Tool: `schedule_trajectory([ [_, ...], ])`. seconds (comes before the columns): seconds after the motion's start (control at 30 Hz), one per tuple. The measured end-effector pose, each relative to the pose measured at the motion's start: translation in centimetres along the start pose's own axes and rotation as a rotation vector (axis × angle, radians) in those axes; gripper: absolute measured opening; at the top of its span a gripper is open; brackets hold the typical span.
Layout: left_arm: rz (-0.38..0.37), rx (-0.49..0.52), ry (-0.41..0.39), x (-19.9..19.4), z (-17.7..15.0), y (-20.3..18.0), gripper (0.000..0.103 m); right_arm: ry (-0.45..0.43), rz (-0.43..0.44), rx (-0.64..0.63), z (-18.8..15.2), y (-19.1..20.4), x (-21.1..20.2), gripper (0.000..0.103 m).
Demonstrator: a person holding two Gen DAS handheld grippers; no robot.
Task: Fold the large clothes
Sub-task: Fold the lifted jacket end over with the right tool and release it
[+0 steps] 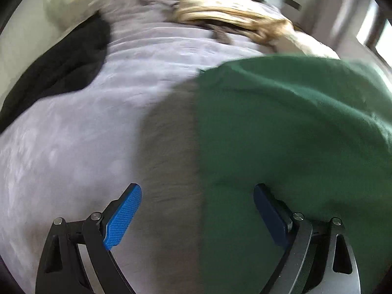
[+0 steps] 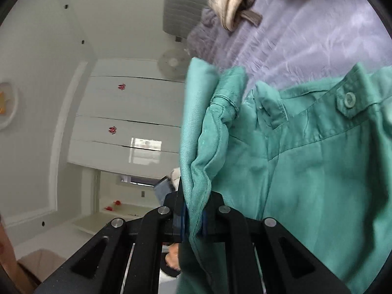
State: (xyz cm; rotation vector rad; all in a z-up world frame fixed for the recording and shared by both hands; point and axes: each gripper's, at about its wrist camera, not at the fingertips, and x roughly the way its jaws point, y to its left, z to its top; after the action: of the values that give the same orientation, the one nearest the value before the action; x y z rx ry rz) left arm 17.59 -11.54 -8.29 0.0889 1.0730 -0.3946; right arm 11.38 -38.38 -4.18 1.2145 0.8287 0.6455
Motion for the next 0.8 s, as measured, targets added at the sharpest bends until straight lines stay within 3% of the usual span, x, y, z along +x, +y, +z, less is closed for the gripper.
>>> schedule_trajectory([
  [0.1,-0.014,0.015,0.026,1.9,-0.2,-2.1,0.093,-0.023,-0.073,0.006,-0.7,-1.2,-2.0,0.010],
  [0.17,-0.044,-0.009,0.052,2.9,-0.5,-2.4,0.093,-0.065,-0.151,0.073,-0.9,-4.1,-3.5,0.010],
  [0.27,-0.069,-0.015,0.074,3.4,-0.7,-3.0,0.094,-0.109,-0.352,0.196,-1.3,-9.7,-5.9,0.013],
  [0.33,-0.059,0.020,0.066,3.2,-0.8,-3.6,0.094,-0.116,-0.346,0.260,-1.8,-11.8,-6.2,0.017],
  [0.4,-0.059,0.034,0.067,3.0,-0.9,-3.9,0.094,-0.138,-0.312,0.276,-2.0,-12.1,-6.4,0.027],
  [0.47,-0.060,0.032,0.070,2.9,-1.1,-4.2,0.094,-0.144,-0.322,0.233,-1.6,-11.0,-6.0,0.027],
  [0.53,-0.063,0.037,0.071,2.8,-1.2,-4.9,0.094,-0.156,-0.313,0.179,-1.2,-9.3,-5.4,0.011],
  [0.6,-0.042,0.052,0.061,3.1,-1.3,-5.8,0.096,-0.159,-0.313,0.116,-0.8,-7.4,-5.3,0.010],
  [0.7,-0.023,0.040,0.054,3.4,-1.6,-6.3,0.100,-0.140,-0.464,0.035,-0.3,-5.9,-5.1,0.010],
  [0.8,-0.020,0.048,0.055,3.3,-1.6,-6.6,0.100,-0.121,-0.633,0.058,-0.1,-8.3,-5.1,0.009],
])
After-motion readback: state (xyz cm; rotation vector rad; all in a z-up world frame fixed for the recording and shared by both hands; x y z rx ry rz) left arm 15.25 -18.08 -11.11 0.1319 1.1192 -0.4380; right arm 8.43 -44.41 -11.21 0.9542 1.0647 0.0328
